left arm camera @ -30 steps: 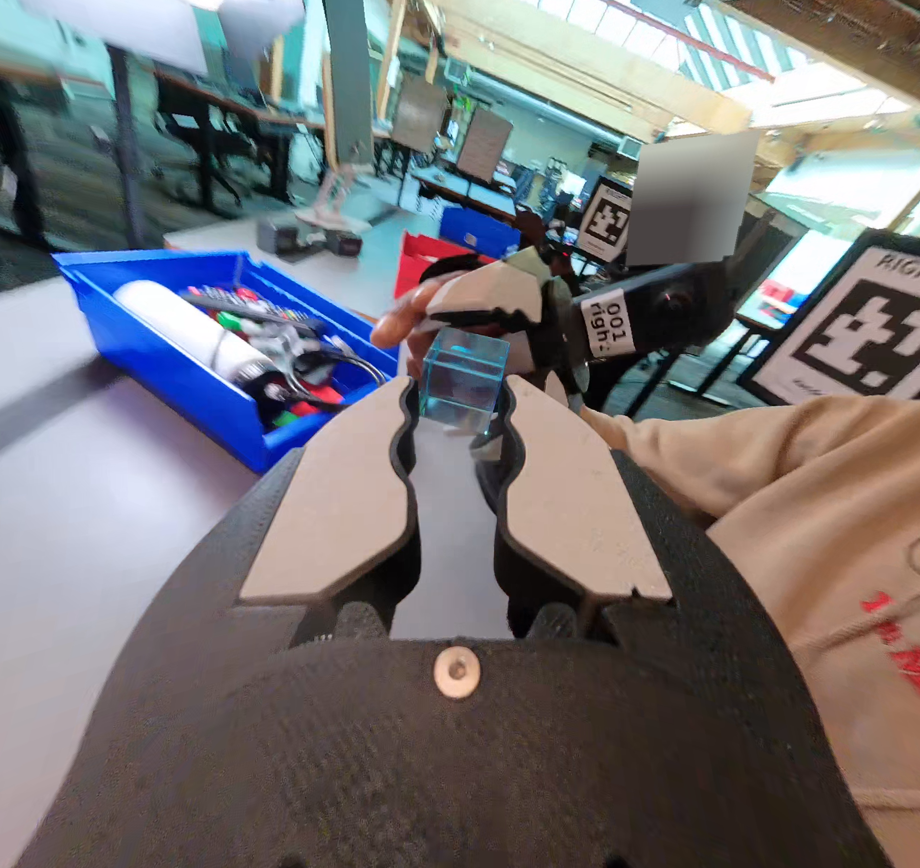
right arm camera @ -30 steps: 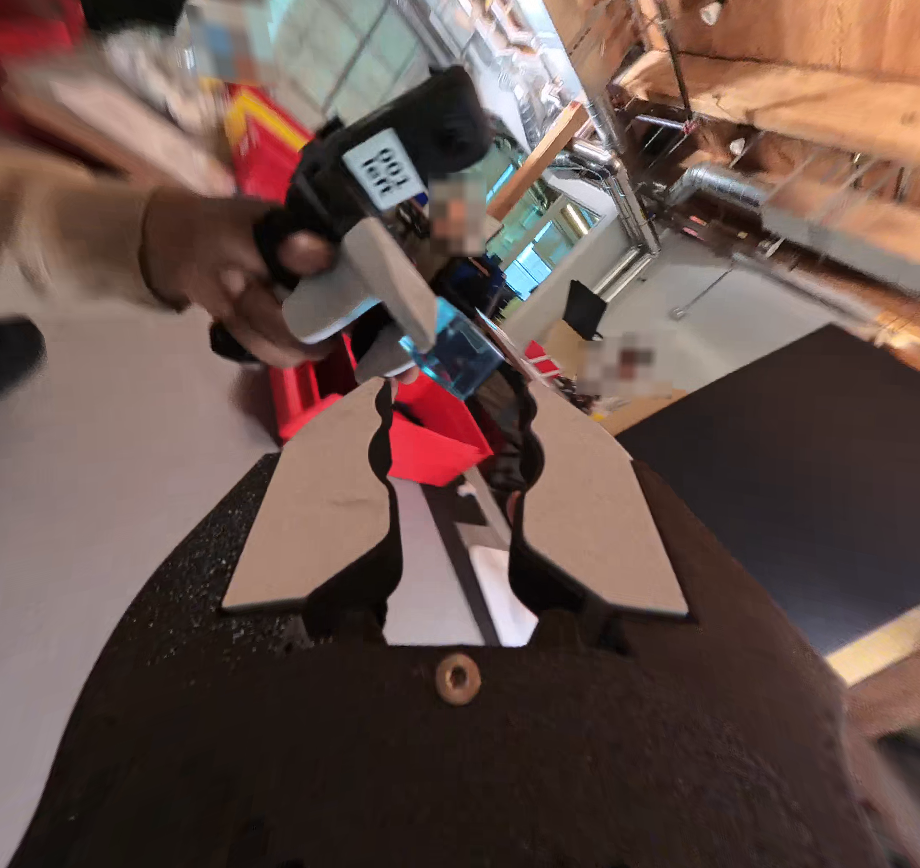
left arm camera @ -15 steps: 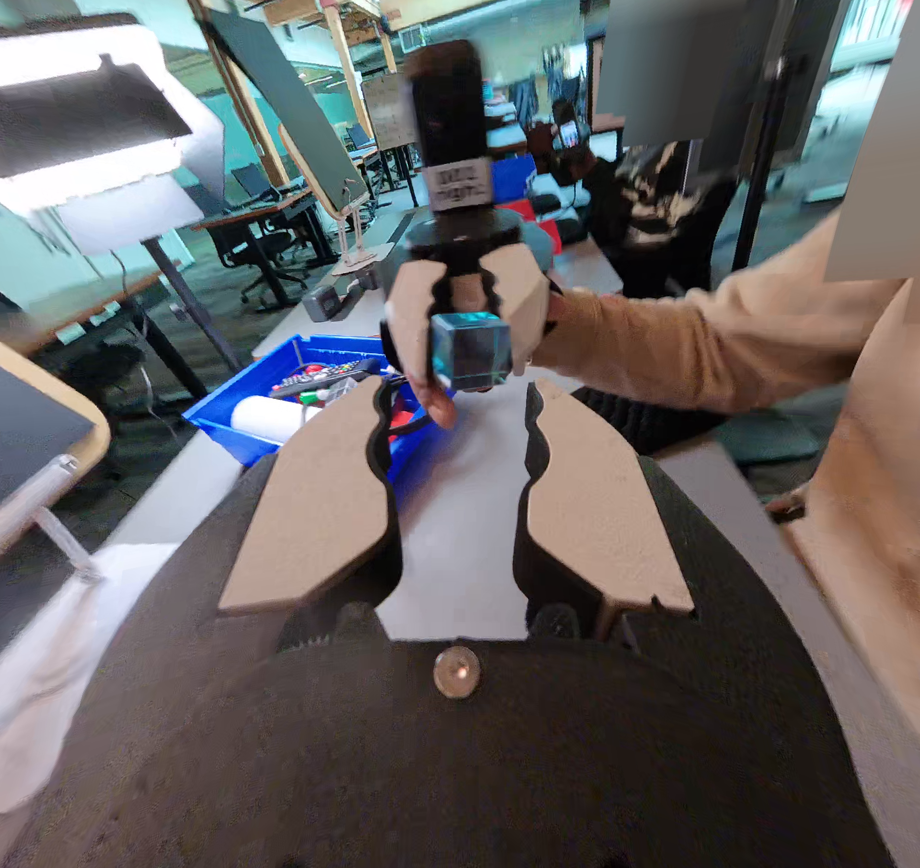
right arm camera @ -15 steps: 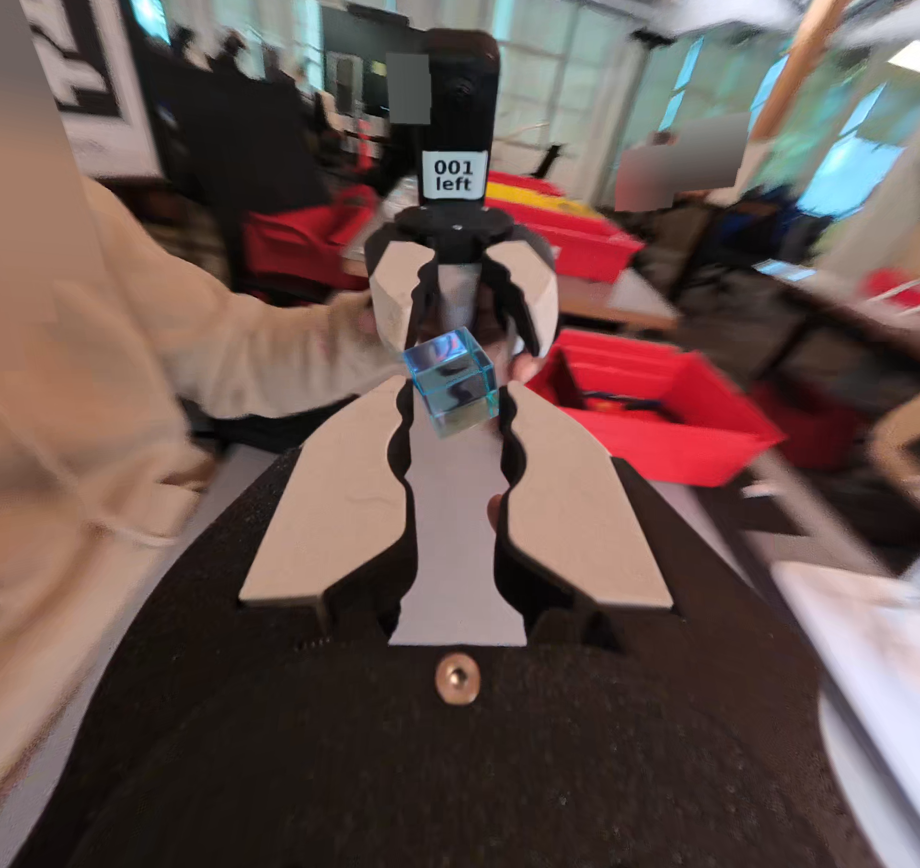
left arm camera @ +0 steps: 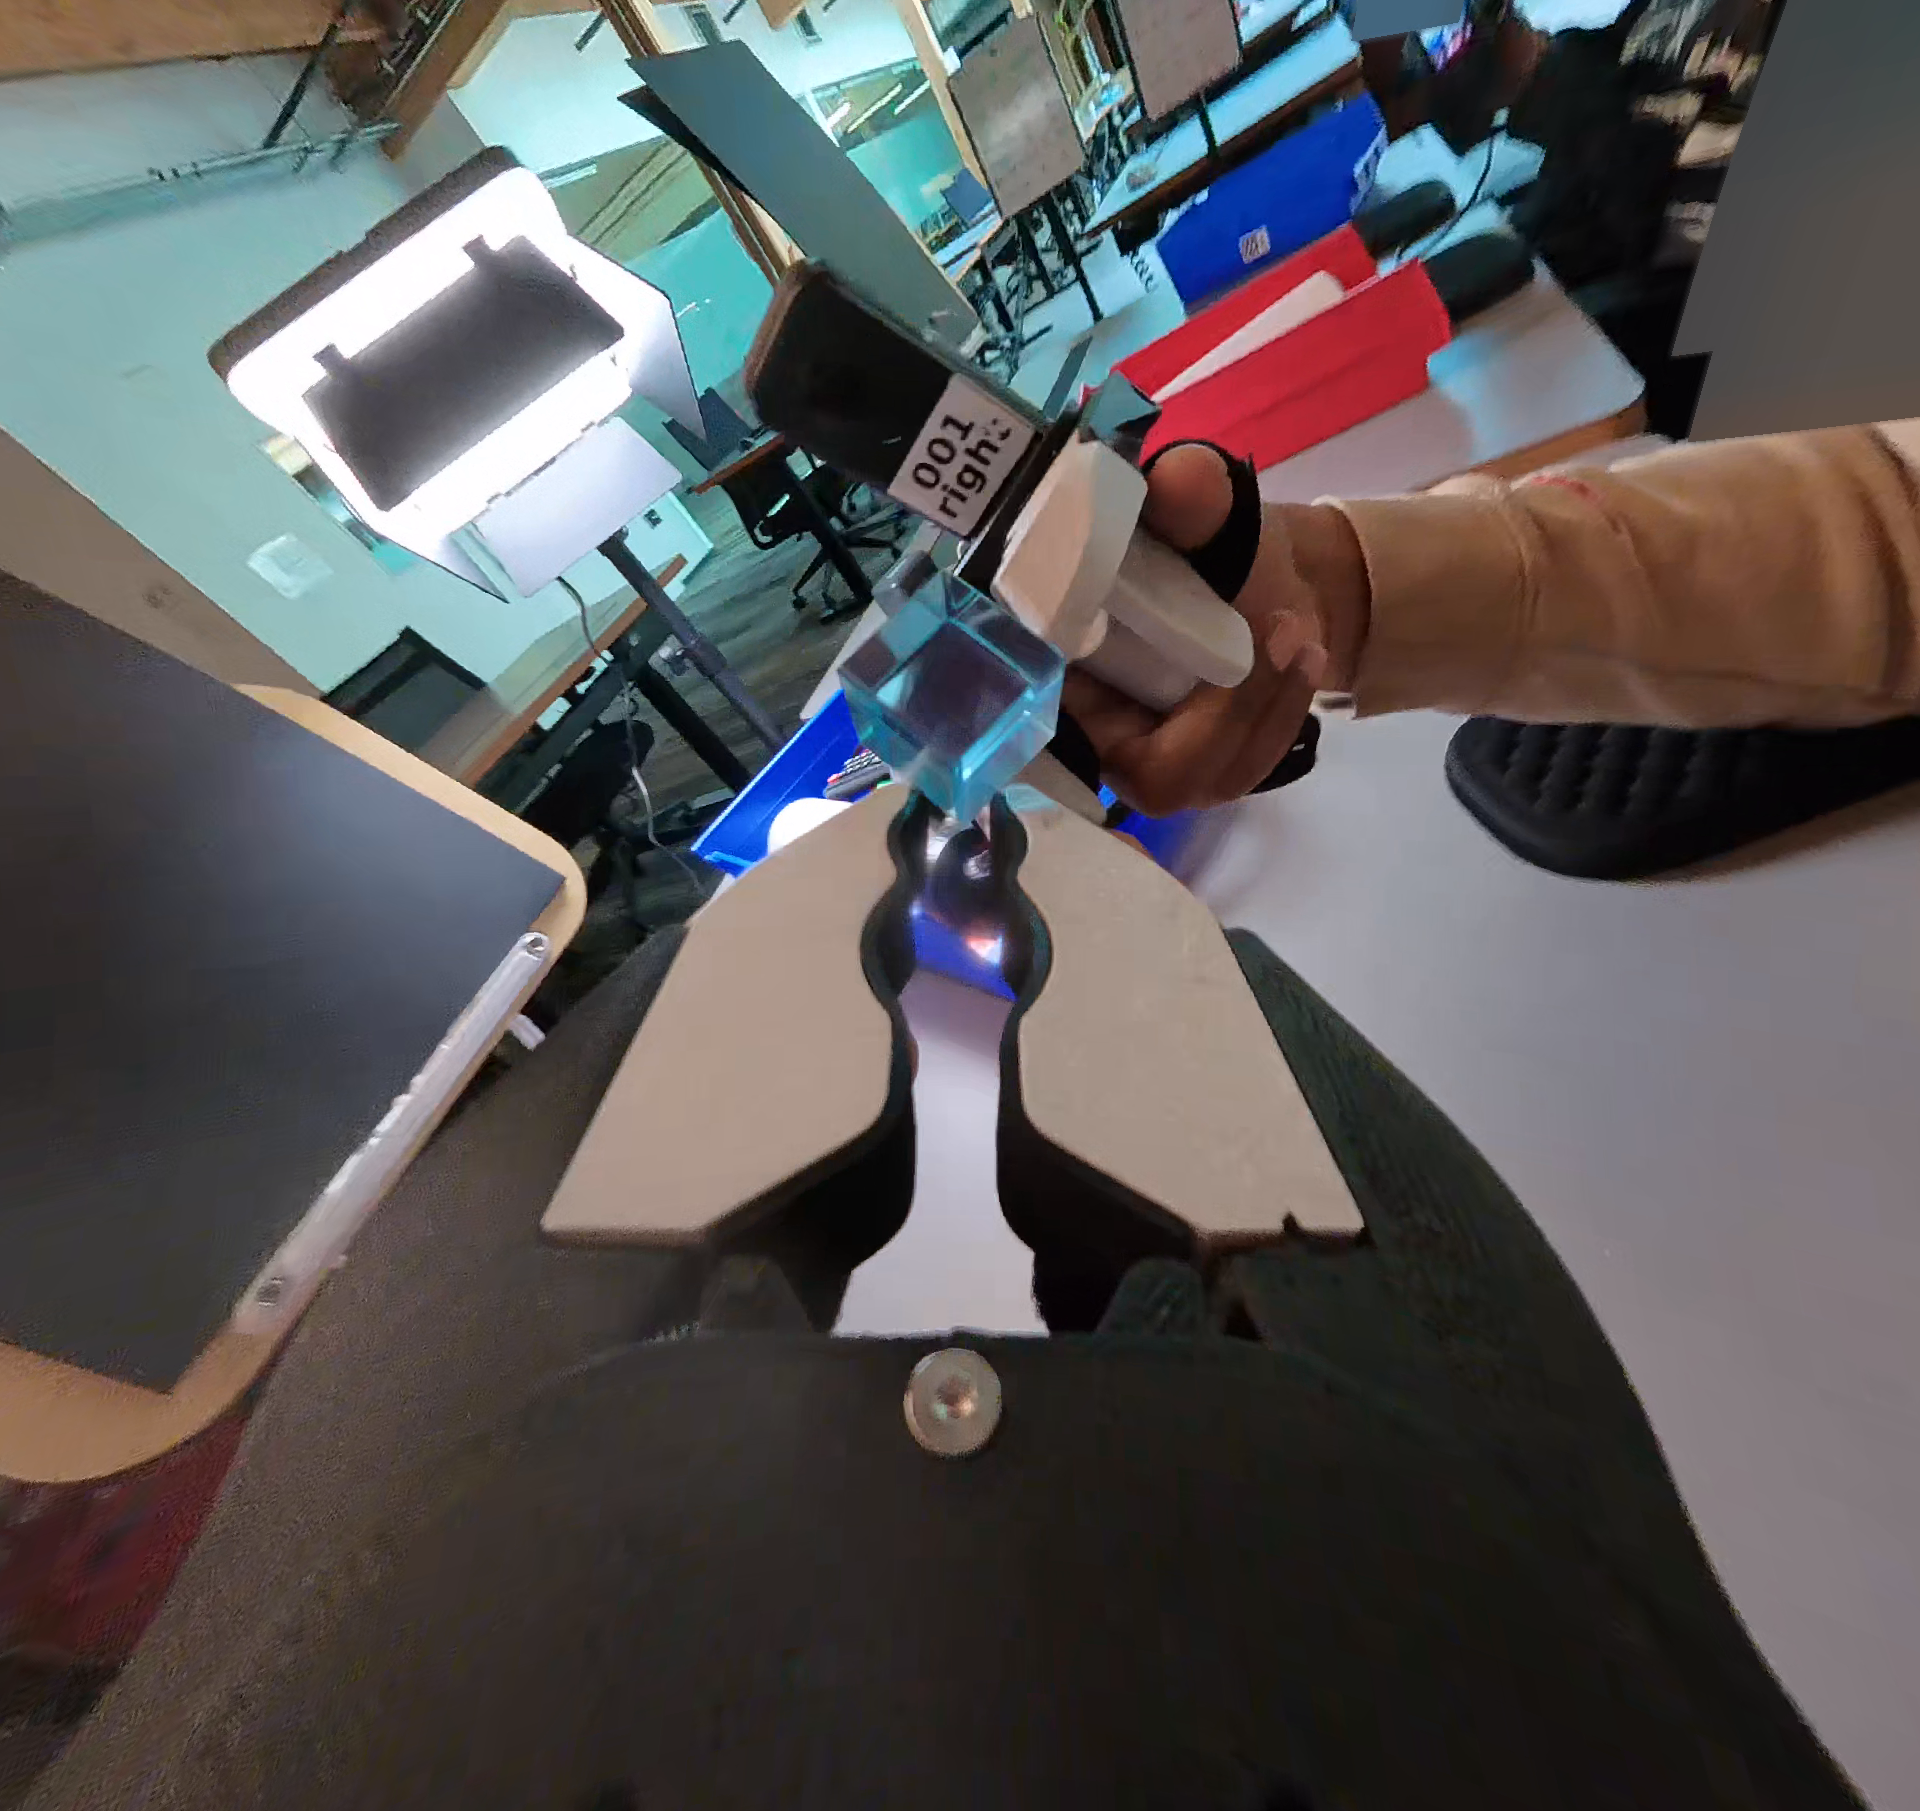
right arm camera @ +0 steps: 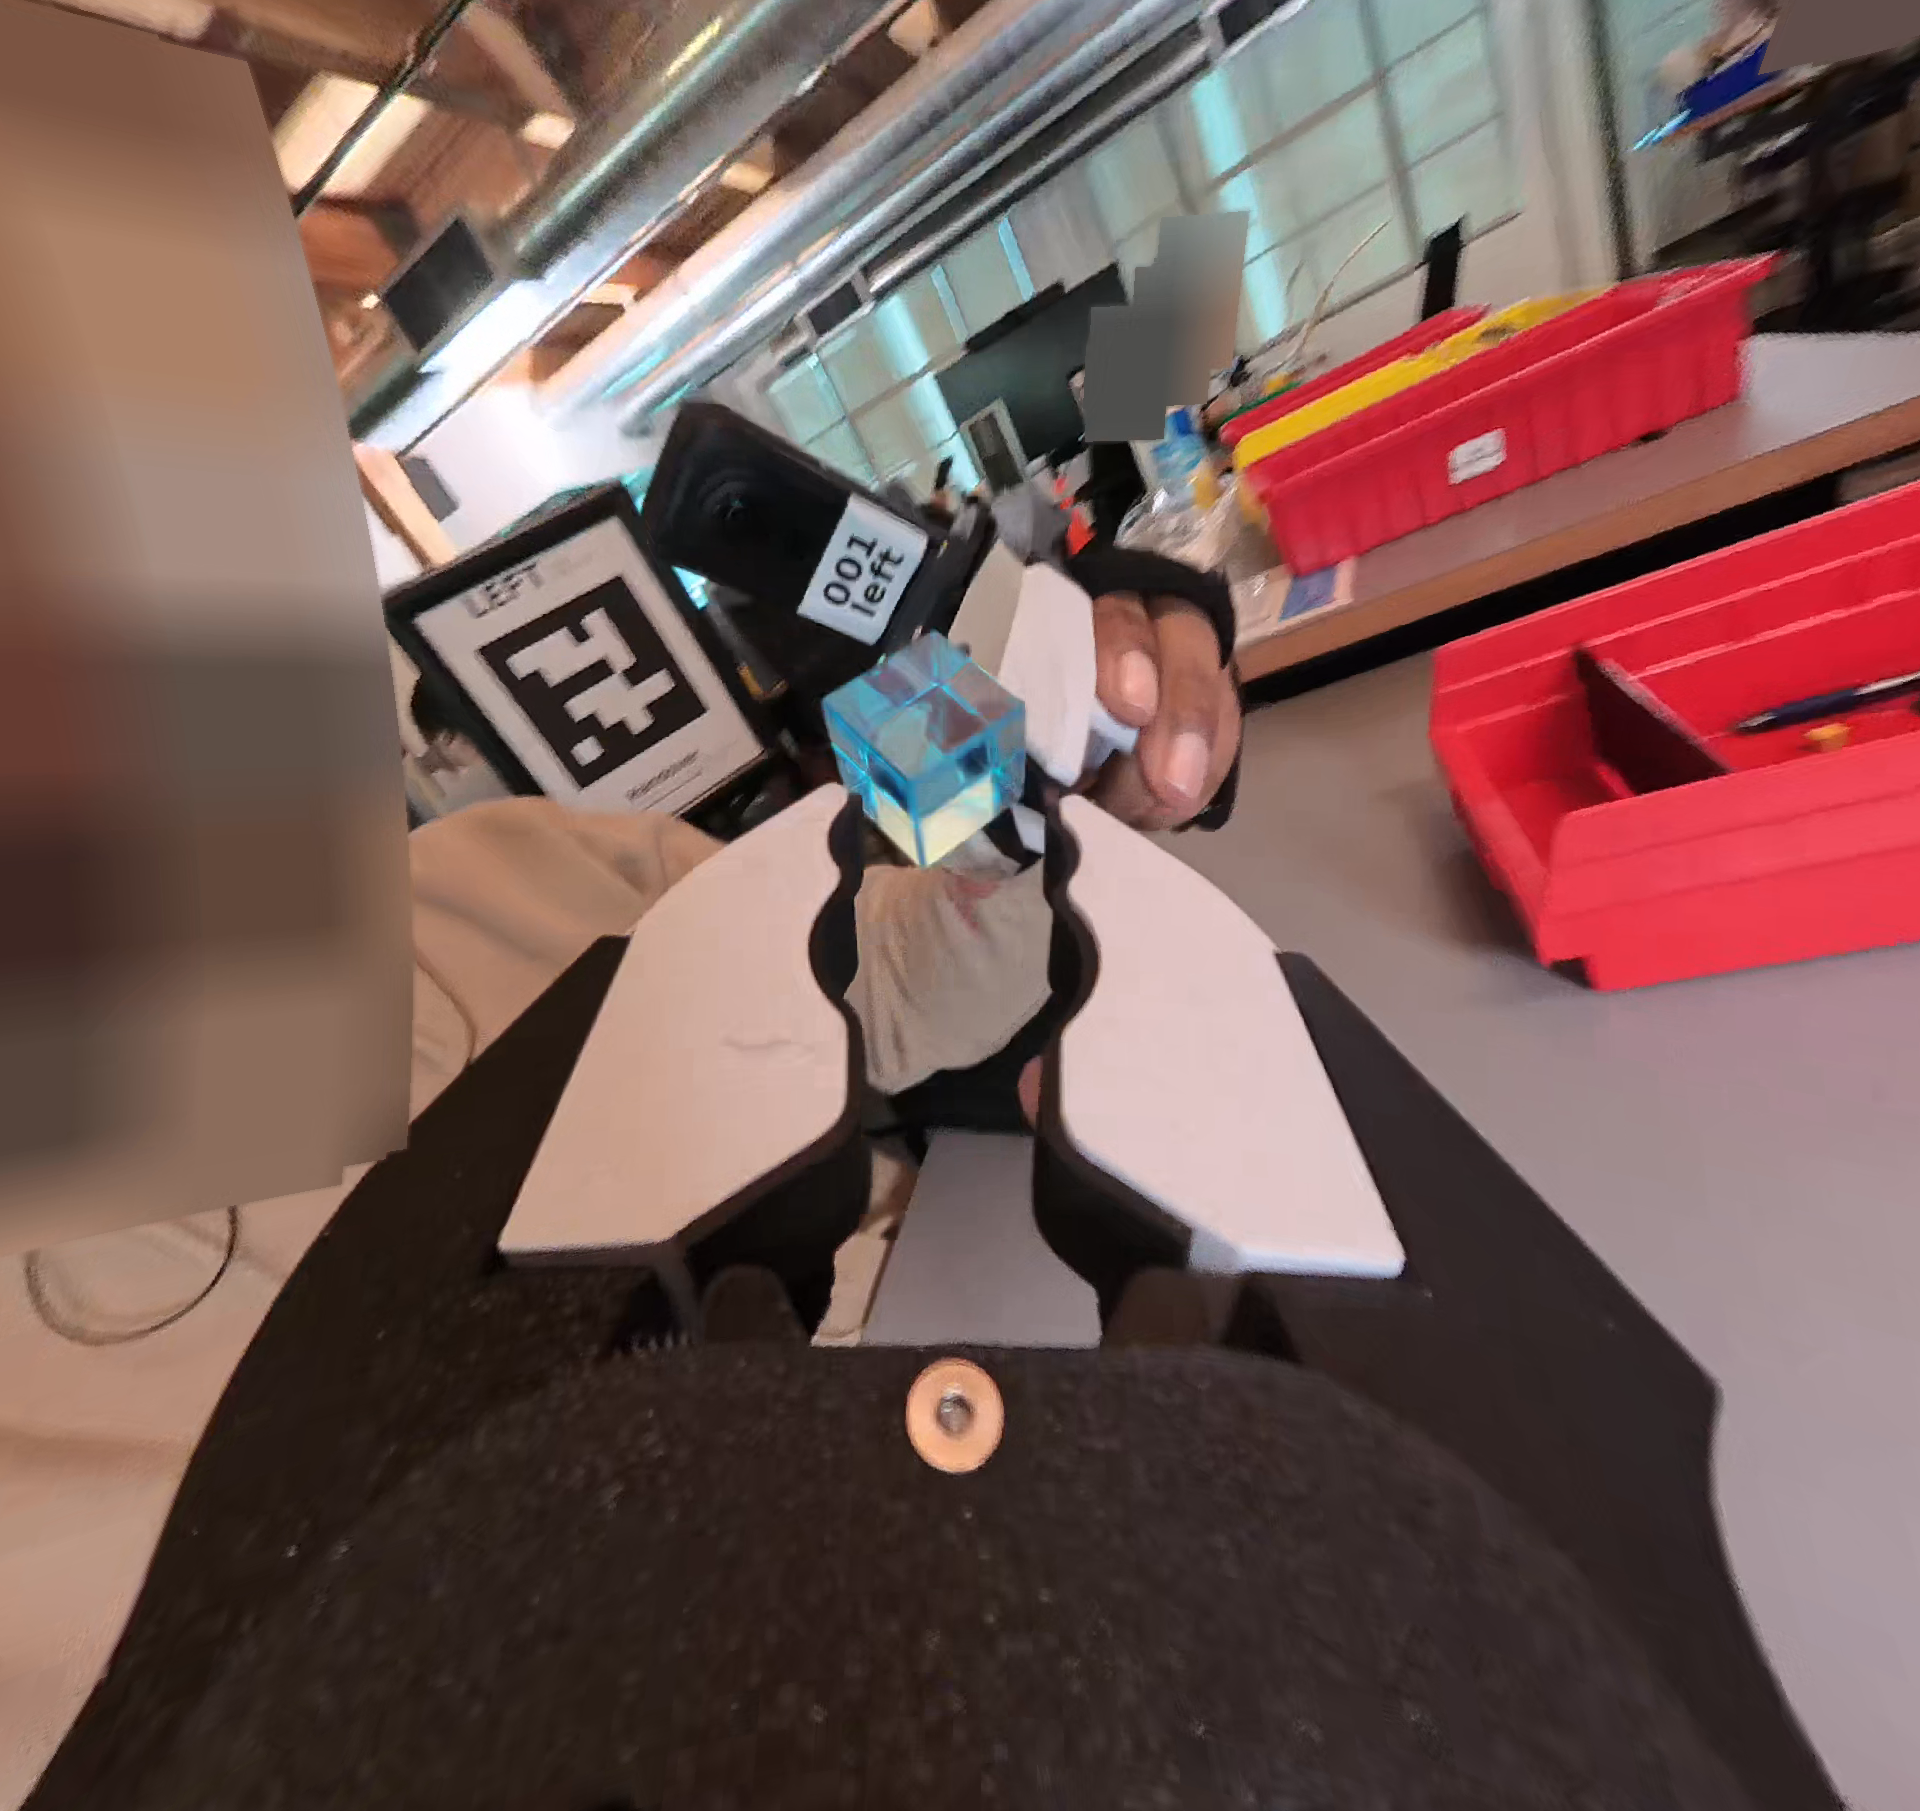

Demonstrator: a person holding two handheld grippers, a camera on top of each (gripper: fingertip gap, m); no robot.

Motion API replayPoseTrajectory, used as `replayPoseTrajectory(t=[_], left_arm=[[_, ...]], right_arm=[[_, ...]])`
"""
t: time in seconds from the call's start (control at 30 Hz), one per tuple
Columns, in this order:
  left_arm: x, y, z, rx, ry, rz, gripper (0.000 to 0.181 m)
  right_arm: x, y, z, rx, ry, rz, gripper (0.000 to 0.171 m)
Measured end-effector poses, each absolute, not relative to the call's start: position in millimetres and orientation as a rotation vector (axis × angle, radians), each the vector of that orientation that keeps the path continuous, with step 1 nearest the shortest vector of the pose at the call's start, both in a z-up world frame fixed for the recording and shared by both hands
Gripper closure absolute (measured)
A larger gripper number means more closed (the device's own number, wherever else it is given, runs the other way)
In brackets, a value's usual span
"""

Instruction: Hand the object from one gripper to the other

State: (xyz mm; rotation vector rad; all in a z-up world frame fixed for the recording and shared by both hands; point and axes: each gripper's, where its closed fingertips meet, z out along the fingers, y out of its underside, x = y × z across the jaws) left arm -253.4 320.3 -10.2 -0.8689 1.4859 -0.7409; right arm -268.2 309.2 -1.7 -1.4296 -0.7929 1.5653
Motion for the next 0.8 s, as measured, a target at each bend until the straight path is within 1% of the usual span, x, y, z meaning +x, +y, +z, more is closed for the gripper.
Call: replayPoseTrajectory(t=[0.13, 0.27, 0.33, 0.4, 0.53, 0.8], left_arm=[[-256.9, 328.2, -5.2, -0.928, 1.436, -0.826, 0.181], [-250.1, 328.1, -14.0, -0.946, 1.453, -0.823, 0.181], [-249.6, 339.2, -19.8, -0.984, 1.442, -0.769, 0.181], [-253.3, 344.3, -17.6, -1.01, 1.423, -0.812, 0.181], [-259.6, 353.4, -13.7, -1.026, 1.389, -0.82, 0.181], [-258.2, 363.7, -18.6, -1.057, 1.363, -0.801, 0.181]], right_arm=[[-252.8, 323.7, 9.0, -1.395, -0.714, 1.385, 0.138], [-254.0, 330.8, -1.2, -1.4, -0.774, 1.119, 0.17], [-258.1, 337.8, -12.6, -1.472, -0.769, 1.086, 0.171], [-253.2, 343.1, -19.7, -1.514, -0.778, 1.046, 0.171], [-246.5, 346.8, -16.8, -1.501, -0.754, 1.024, 0.171], [-261.4, 343.9, -29.6, -1.512, -0.85, 0.934, 0.171]])
